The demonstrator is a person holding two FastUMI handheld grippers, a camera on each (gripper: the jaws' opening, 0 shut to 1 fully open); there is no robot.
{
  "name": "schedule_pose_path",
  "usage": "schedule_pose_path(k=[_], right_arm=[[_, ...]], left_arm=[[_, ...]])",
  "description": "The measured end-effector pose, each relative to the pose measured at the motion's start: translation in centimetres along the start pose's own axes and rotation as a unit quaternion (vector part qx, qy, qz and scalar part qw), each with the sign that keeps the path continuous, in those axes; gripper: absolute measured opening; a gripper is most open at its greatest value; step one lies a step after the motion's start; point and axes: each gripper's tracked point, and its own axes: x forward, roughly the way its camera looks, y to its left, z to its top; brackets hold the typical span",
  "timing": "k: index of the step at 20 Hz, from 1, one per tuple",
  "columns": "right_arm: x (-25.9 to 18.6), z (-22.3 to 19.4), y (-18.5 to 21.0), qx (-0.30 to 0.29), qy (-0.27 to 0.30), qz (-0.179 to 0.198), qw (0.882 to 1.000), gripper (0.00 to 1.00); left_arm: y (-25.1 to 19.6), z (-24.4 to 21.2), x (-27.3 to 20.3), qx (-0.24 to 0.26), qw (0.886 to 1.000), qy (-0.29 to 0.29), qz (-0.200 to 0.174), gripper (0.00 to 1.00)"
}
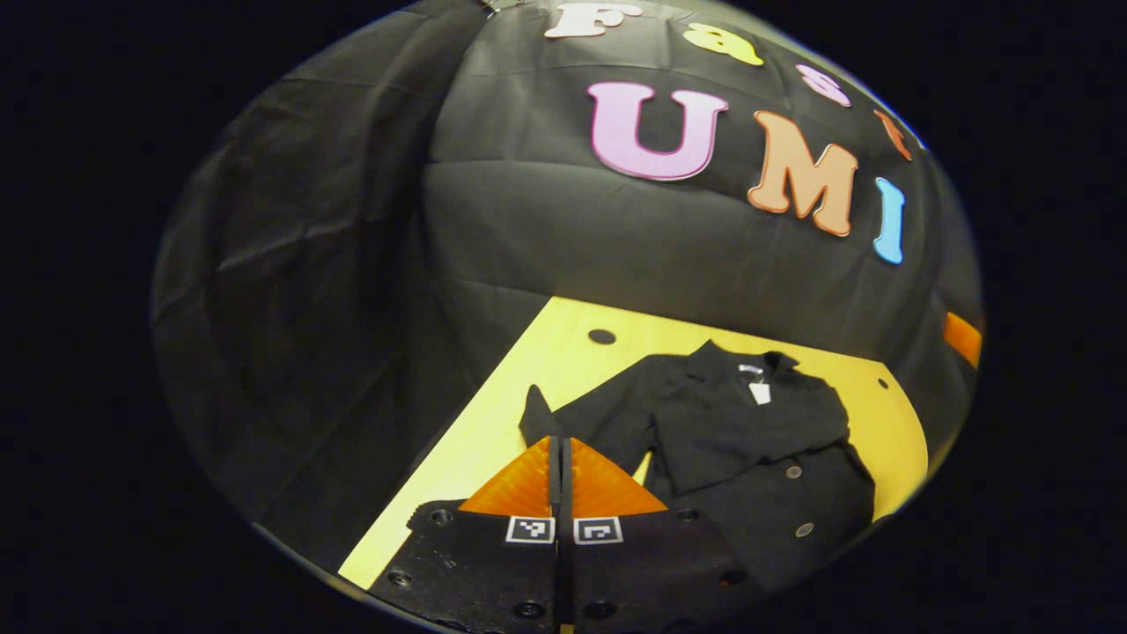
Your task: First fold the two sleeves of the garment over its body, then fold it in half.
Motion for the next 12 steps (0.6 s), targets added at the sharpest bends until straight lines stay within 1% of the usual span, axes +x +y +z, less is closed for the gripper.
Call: schedule_pose_path(k=[4,6,8,9,10,11,12], right_arm=[[-1.9,-0.3,-2.6,0.011,-0.007,-0.019,1.000,0.97],[-3.0,-0.7,-4.1,0.019,-0.009,-0.030,0.999,0.97],[-4.2,-1.0,-5.7,0.027,-0.011,-0.042,0.999,0.97],[-4.8,-1.3,-6.4,0.032,-0.010,-0.048,0.998,0.92],[-5.3,-1.5,-7.2,0.037,-0.009,-0.054,0.998,0.97],[-5.8,-1.8,-7.9,0.040,-0.008,-0.060,0.997,0.92],[-6.3,-2.0,-8.7,0.042,-0.007,-0.068,0.997,0.97]], left_arm=[[-6.0,3.4,0.7,0.023,0.998,-0.032,-0.051,0.00],[-9.2,4.1,1.4,0.034,0.996,-0.036,-0.077,0.00],[-12.1,4.9,1.8,0.047,0.994,-0.038,-0.094,0.00],[-13.6,5.2,2.2,0.054,0.992,-0.038,-0.105,0.00],[-14.8,5.6,2.4,0.063,0.991,-0.040,-0.111,0.00],[-16.2,5.9,2.8,0.071,0.989,-0.040,-0.120,0.00],[-17.5,6.1,3.1,0.078,0.988,-0.043,-0.128,0.00]])
